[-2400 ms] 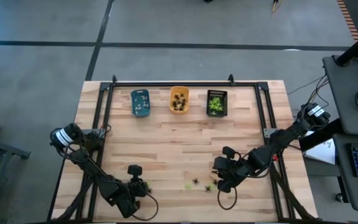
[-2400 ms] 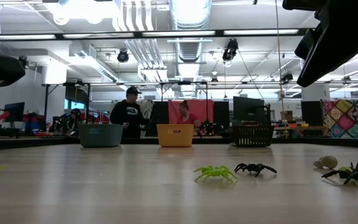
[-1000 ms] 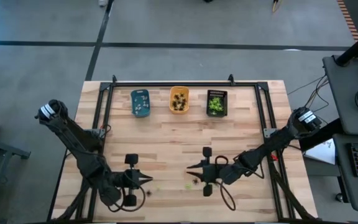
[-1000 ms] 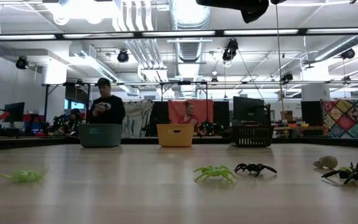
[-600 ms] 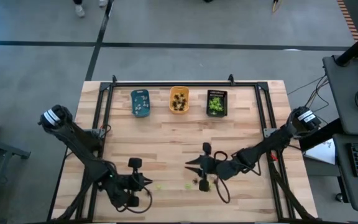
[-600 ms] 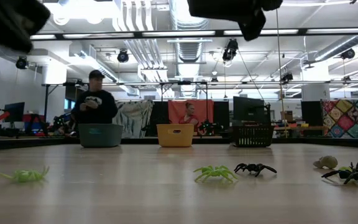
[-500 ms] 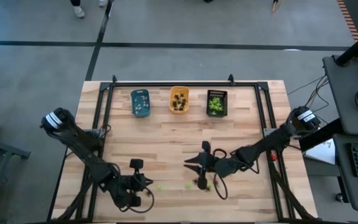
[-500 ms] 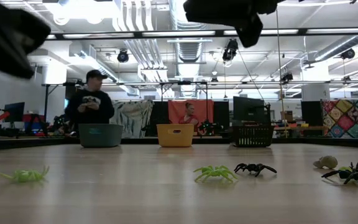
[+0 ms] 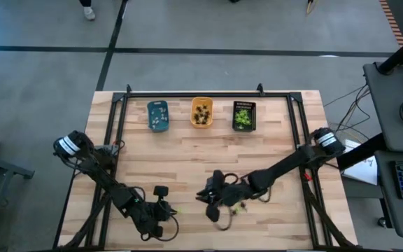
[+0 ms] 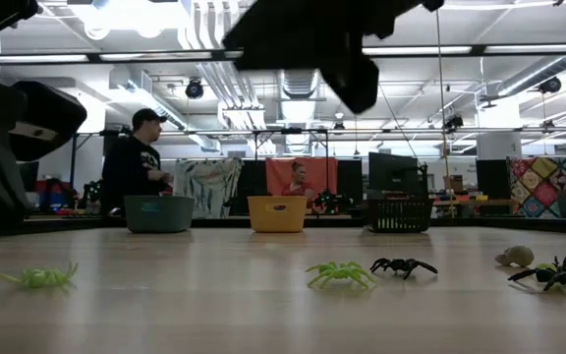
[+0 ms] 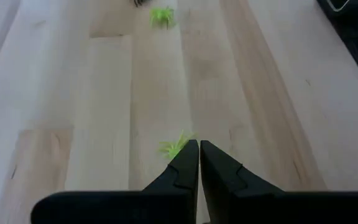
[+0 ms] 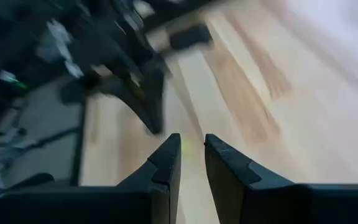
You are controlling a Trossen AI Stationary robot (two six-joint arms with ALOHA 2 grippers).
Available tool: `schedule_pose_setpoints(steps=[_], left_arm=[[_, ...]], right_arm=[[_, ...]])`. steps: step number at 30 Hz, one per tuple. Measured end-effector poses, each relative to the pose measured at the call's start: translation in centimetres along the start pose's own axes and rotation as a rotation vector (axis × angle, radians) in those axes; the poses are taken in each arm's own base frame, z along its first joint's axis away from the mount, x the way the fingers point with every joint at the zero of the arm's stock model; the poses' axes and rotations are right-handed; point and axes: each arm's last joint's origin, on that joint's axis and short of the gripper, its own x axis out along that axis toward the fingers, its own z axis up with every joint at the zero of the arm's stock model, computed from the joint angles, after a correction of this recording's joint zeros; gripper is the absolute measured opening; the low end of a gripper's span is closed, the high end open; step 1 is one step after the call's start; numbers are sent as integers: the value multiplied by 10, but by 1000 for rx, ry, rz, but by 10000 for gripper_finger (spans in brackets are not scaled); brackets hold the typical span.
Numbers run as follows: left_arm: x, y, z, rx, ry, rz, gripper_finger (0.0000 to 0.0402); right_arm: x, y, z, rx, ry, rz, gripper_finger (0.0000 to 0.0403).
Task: Sort Halloween decoration
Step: Put the green spider toy into the black bin
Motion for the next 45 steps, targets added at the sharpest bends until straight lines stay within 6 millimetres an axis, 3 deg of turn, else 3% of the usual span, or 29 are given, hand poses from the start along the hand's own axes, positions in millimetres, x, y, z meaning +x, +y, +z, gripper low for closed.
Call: schedule_pose_setpoints(steps=[9, 23, 34, 37, 45], left_arm=[[5, 1, -8, 22, 36, -6, 0], [16, 2, -13, 35, 59, 38, 0], [20, 10, -12, 34, 72, 72, 0], [19, 11, -12, 63, 73, 70, 0], [5, 8, 2, 173, 9, 27, 0]], right_arm=[[48, 15, -11, 116, 217, -124, 63], [90, 24, -31, 287, 244, -129, 66], [96, 22, -34, 309, 218, -157, 153], [96, 22, -33, 252, 218, -151, 173], [91, 32, -41, -217, 254, -82, 187]])
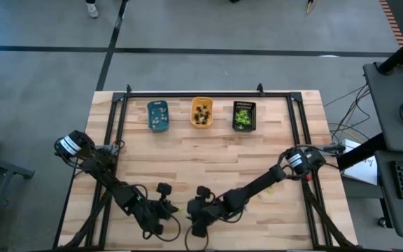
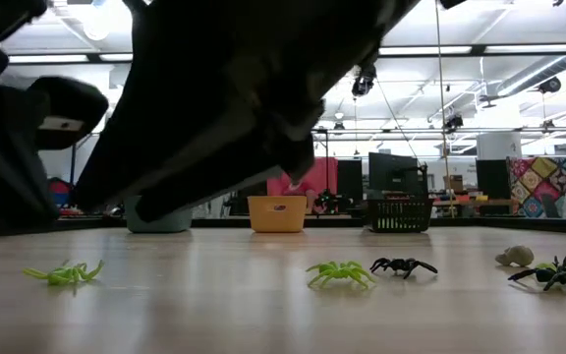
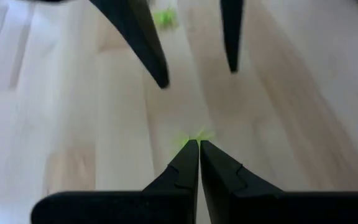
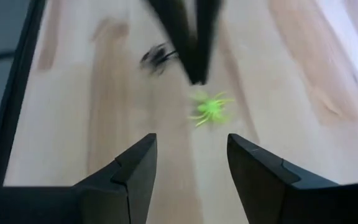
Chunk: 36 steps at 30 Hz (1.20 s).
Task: Sort Halloween decoration
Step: Put the green spider toy into the black bin
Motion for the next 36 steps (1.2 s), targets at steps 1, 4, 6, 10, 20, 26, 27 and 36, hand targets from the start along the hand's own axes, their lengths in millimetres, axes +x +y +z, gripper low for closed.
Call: schedule_pose_setpoints(steps=[1, 4, 6, 10, 20, 26, 27, 36], left_arm=[[0, -1, 2, 5, -15, -6, 0], [4, -3, 1, 4, -20, -28, 0], [9, -3, -4, 5, 3, -19, 0], [15, -4, -9, -6, 25, -6, 0], [25, -5, -18, -41, 50, 34, 0], [27, -5, -20, -46, 60, 33, 0], [27, -5, -21, -46, 60, 32, 0], [27, -5, -21, -47, 62, 27, 0]], right_arm=[[0, 2, -2, -36, -2, -4, 187], [2, 6, -9, -95, -19, -56, 187], [5, 7, -14, -124, -28, -88, 187], [15, 9, -21, -147, -55, -97, 187], [39, 3, -32, -117, -83, -85, 187], [44, -8, -25, -27, -92, -81, 187], [44, -10, -24, 0, -91, -76, 187], [48, -19, -17, 270, -89, -20, 170]])
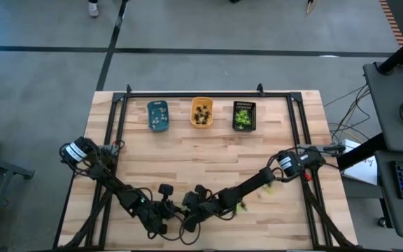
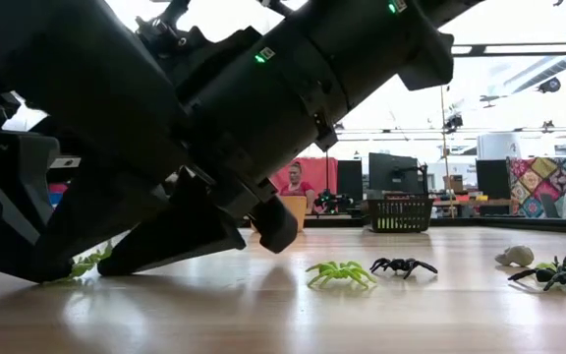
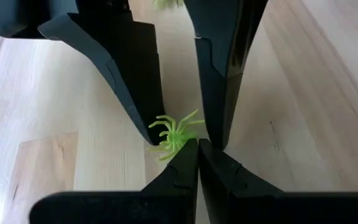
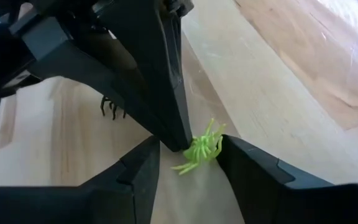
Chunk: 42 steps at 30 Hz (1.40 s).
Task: Sort Halloween decoration
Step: Put the green spider toy into the black bin
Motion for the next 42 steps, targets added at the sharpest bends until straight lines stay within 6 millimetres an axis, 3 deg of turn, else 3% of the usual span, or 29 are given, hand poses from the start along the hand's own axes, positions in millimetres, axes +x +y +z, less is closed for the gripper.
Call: schedule_pose_setpoints(steps=[22, 37, 42], left_arm=[[-3, -1, 2, 0, -12, -2, 0], [-12, 1, 3, 18, 6, -8, 0], [-20, 5, 5, 30, 28, -3, 0]], right_arm=[[0, 0, -2, 57, 19, 16, 58], [0, 0, -1, 72, 17, 10, 48], [0, 0, -1, 72, 13, 10, 15]])
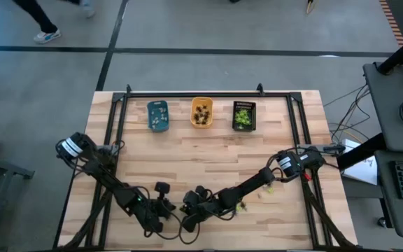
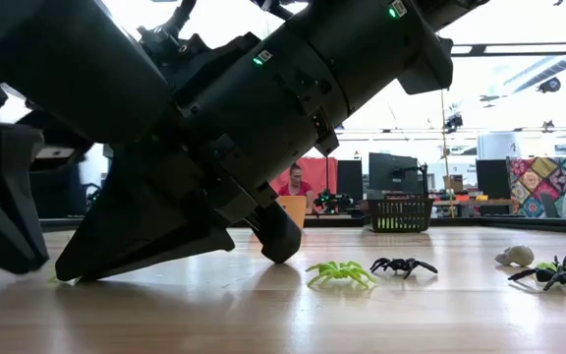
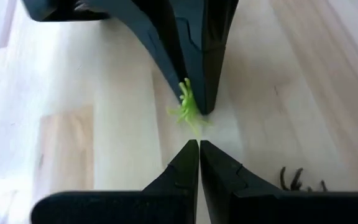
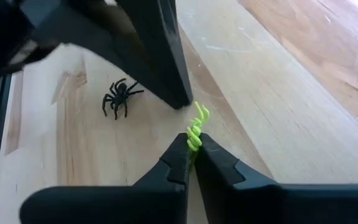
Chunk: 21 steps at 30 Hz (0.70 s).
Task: Sort Halloween decoration
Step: Put the green spider toy into the black bin
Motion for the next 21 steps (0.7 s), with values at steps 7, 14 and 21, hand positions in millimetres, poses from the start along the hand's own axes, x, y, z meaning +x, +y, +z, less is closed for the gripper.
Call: schedule_pose_setpoints(steps=[7, 14, 21], left_arm=[[-15, 4, 8, -12, -26, -4, 0], [-36, 9, 19, -29, -67, -26, 0], [-69, 19, 36, -88, -168, -74, 0]], right_arm=[[0, 1, 1, -6, -7, 7, 10], [-10, 5, 11, -50, -6, 22, 9], [-42, 7, 42, -104, 20, -24, 9]])
